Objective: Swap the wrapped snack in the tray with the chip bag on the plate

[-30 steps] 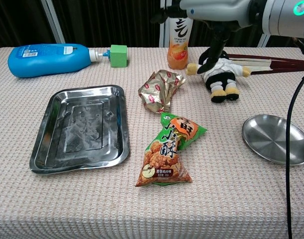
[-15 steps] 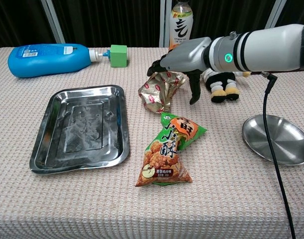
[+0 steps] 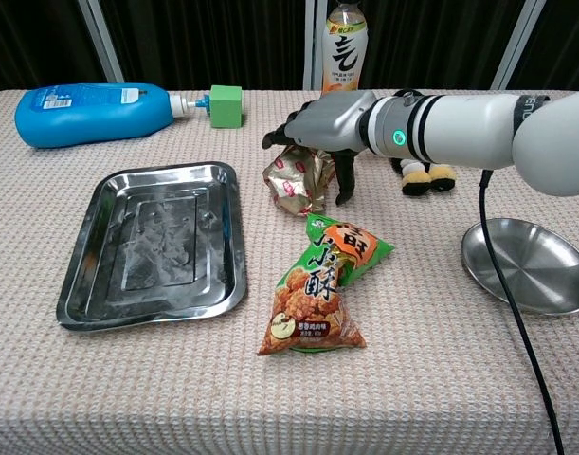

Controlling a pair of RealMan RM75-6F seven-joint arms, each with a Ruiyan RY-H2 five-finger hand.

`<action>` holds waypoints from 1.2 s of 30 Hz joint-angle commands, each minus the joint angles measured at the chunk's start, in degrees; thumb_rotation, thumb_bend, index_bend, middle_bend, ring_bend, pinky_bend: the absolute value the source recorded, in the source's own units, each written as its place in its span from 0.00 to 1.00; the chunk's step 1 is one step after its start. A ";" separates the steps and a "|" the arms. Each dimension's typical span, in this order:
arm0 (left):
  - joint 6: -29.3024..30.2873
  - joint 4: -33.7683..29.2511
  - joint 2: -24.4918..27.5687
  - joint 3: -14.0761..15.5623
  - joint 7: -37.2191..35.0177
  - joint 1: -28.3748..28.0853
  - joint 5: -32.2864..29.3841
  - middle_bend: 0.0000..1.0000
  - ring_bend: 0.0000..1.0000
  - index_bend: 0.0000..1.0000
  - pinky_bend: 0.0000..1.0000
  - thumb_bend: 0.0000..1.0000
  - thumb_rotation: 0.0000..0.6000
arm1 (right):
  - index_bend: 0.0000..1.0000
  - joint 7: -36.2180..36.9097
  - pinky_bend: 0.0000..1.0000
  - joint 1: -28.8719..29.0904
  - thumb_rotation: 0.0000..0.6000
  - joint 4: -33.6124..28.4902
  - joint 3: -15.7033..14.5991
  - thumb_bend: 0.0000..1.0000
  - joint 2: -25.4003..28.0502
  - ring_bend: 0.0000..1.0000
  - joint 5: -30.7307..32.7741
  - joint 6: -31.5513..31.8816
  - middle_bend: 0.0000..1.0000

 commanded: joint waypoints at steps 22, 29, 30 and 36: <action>0.12 1.02 -1.14 -0.60 -0.17 -0.17 -0.03 0.15 0.07 0.10 0.15 0.14 1.00 | 0.70 9.69 0.52 -8.28 1.00 -12.50 3.05 0.16 10.88 0.52 -10.12 18.78 0.66; -0.60 -0.30 -1.09 -0.77 0.28 -1.11 0.55 0.15 0.07 0.10 0.15 0.14 1.00 | 0.70 5.25 0.52 -17.84 1.00 -30.82 -3.55 0.16 25.88 0.52 -17.69 29.14 0.66; -0.81 -0.44 -1.18 -0.88 0.44 -1.41 0.65 0.15 0.07 0.10 0.15 0.14 1.00 | 0.70 5.03 0.52 -19.21 1.00 -32.47 -4.67 0.16 27.34 0.52 -18.47 30.20 0.66; -1.63 -2.17 -1.00 -0.70 2.46 -2.42 1.58 0.15 0.07 0.10 0.15 0.14 1.00 | 0.70 5.91 0.50 -25.89 1.00 -35.94 -10.72 0.17 32.25 0.51 -22.70 33.75 0.66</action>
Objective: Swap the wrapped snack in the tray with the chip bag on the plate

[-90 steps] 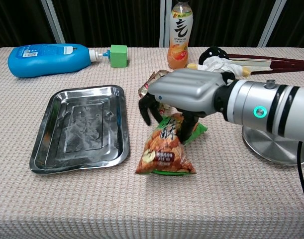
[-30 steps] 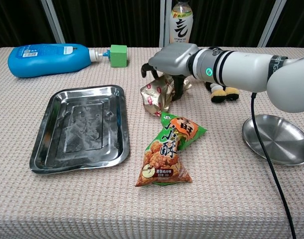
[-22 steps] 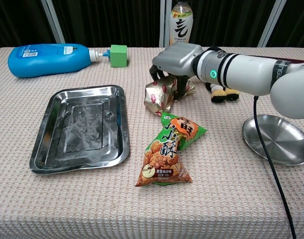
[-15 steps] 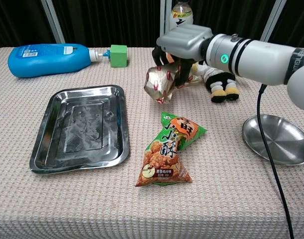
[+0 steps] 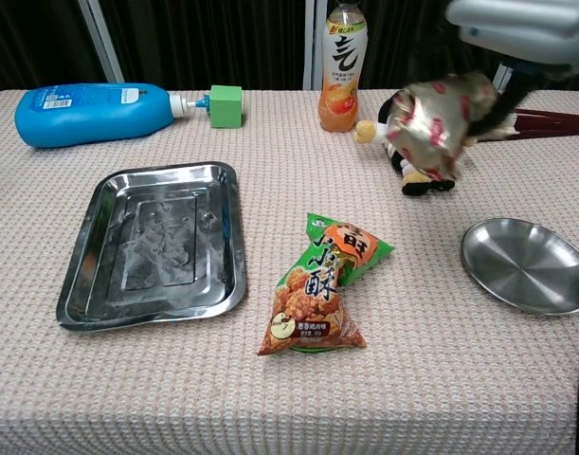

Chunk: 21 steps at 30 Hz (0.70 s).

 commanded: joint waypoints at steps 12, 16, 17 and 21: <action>-1.44 -1.02 0.04 0.51 1.35 -0.77 0.16 0.15 0.07 0.10 0.15 0.14 1.00 | 0.63 2.28 0.42 -6.26 1.00 3.71 -5.95 0.16 0.10 0.47 -2.88 -4.20 0.62; -1.59 -0.34 -0.25 0.66 0.68 -0.70 -0.01 0.15 0.07 0.10 0.15 0.14 1.00 | 0.55 0.45 0.36 -6.08 1.00 3.58 -5.45 0.14 -0.06 0.42 -0.91 -7.23 0.57; -1.62 -0.17 -0.31 0.69 0.51 -0.67 -0.06 0.15 0.07 0.10 0.15 0.14 1.00 | 0.51 -0.25 0.33 -6.04 1.00 3.53 -5.38 0.14 -0.04 0.39 -0.38 -7.91 0.55; -2.37 0.81 -0.82 0.55 -0.81 -0.66 -1.02 0.15 0.07 0.10 0.15 0.14 1.00 | 0.23 -2.34 0.18 -5.66 1.00 2.52 -4.84 0.10 0.26 0.15 1.98 -10.87 0.34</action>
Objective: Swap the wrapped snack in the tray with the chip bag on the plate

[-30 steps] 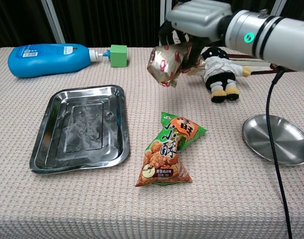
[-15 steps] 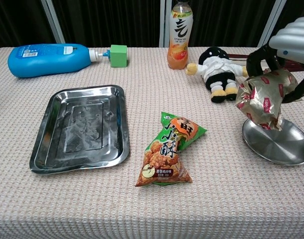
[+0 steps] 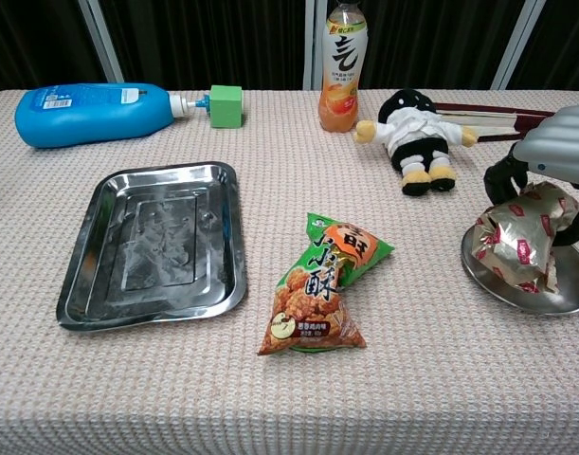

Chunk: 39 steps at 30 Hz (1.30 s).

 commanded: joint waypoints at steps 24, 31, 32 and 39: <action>-4.70 1.20 -0.60 2.50 -1.98 -13.44 16.64 0.15 0.07 0.11 0.15 0.14 1.00 | 0.00 24.08 0.00 -6.34 1.00 -10.60 11.26 0.00 17.13 0.00 0.51 15.83 0.05; -10.94 1.92 -4.86 1.58 1.18 -24.32 23.50 0.16 0.07 0.12 0.15 0.14 1.00 | 0.00 29.60 0.00 -7.83 1.00 -6.63 13.19 0.00 16.68 0.00 5.58 14.26 0.03; -11.77 1.78 -5.33 1.61 1.43 -25.54 24.19 0.16 0.07 0.12 0.15 0.14 1.00 | 0.00 30.57 0.00 -7.97 1.00 -6.11 13.36 0.00 16.55 0.00 6.09 13.88 0.03; -16.85 0.17 -9.32 1.89 2.49 -33.09 27.35 0.16 0.07 0.12 0.15 0.14 1.00 | 0.00 36.91 0.00 -9.74 1.00 -2.50 14.55 0.00 16.31 0.00 7.82 13.41 0.02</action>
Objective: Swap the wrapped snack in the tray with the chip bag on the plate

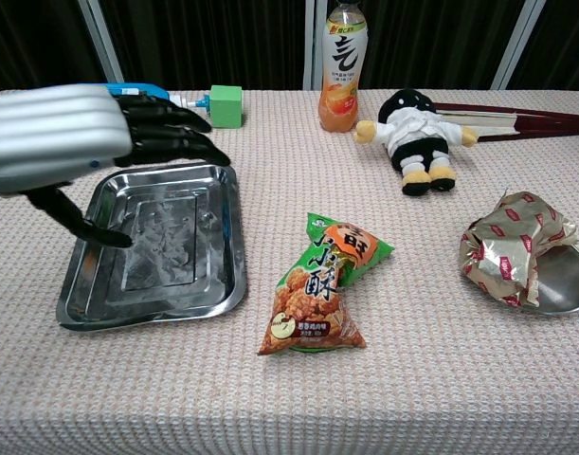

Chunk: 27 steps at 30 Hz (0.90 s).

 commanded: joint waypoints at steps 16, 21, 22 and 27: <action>-11.77 -0.54 -11.29 -2.63 3.29 -16.01 0.57 0.16 0.07 0.12 0.15 0.14 1.00 | 0.00 11.02 0.00 -4.65 1.00 8.73 1.30 0.00 -0.69 0.00 -0.17 0.26 0.02; -13.59 1.33 -13.27 -2.47 3.34 -18.27 -0.82 0.16 0.07 0.12 0.15 0.14 1.00 | 0.00 12.54 0.00 -5.19 1.00 9.84 1.47 0.00 -0.43 0.00 -0.94 0.30 0.02; -13.76 2.16 -13.71 -2.03 3.53 -18.55 -0.92 0.16 0.07 0.12 0.15 0.14 1.00 | 0.00 12.88 0.00 -5.31 1.00 10.10 1.51 0.00 -0.38 0.00 -1.09 0.31 0.02; -13.70 6.04 -15.22 -0.94 4.61 -19.06 -1.78 0.16 0.07 0.12 0.15 0.14 1.00 | 0.00 14.06 0.00 -5.61 1.00 10.96 1.63 0.00 -0.61 0.00 -1.65 0.19 0.02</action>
